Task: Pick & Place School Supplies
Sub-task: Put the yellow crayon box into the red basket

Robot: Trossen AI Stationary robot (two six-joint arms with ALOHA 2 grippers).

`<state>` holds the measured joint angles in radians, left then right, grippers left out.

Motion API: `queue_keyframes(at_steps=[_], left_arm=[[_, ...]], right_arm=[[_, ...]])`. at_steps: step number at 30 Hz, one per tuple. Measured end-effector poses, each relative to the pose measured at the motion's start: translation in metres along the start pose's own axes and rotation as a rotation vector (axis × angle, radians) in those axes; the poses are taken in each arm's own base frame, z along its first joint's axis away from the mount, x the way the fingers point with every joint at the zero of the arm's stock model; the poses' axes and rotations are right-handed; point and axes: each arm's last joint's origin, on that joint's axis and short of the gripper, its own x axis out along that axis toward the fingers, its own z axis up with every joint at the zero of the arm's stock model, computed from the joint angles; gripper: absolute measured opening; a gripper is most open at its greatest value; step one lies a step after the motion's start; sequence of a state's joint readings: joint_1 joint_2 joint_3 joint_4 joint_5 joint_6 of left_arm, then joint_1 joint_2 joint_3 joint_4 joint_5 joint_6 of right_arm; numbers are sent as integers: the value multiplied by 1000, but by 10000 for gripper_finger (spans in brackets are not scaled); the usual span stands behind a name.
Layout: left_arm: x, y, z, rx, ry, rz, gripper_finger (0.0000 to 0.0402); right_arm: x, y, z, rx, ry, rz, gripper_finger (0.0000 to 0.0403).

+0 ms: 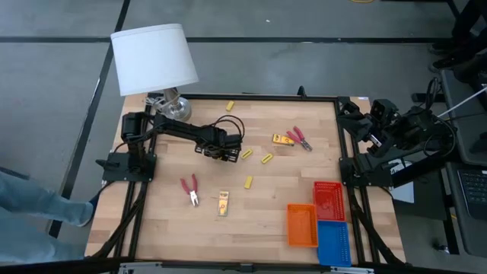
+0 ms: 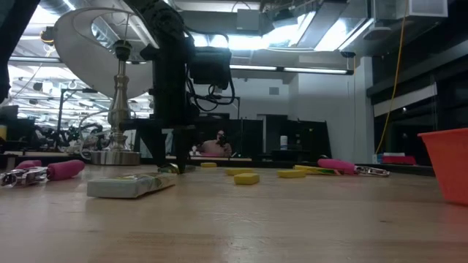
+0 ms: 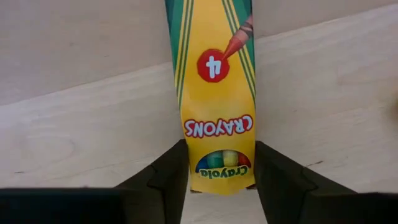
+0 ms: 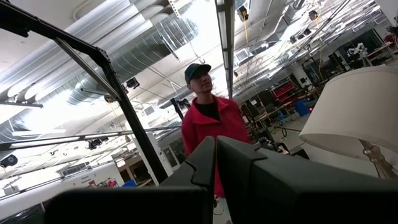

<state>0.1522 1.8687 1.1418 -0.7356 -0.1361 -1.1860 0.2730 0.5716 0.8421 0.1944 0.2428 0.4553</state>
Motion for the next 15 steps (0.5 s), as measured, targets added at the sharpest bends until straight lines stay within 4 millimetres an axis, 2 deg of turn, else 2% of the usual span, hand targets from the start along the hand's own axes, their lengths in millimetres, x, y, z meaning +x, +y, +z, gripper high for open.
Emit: queue_keyframes(at_steps=[4,8,15], left_arm=[[-9,-5,-5,48,-2,-34,157],[-29,-9,-13,130,-22,-114,173],[-83,-12,-34,425,-67,-362,166]], right_arm=[[0,0,1,1,-10,5,20],[2,0,0,-5,-8,3,20],[13,-3,-15,-50,93,5,20]])
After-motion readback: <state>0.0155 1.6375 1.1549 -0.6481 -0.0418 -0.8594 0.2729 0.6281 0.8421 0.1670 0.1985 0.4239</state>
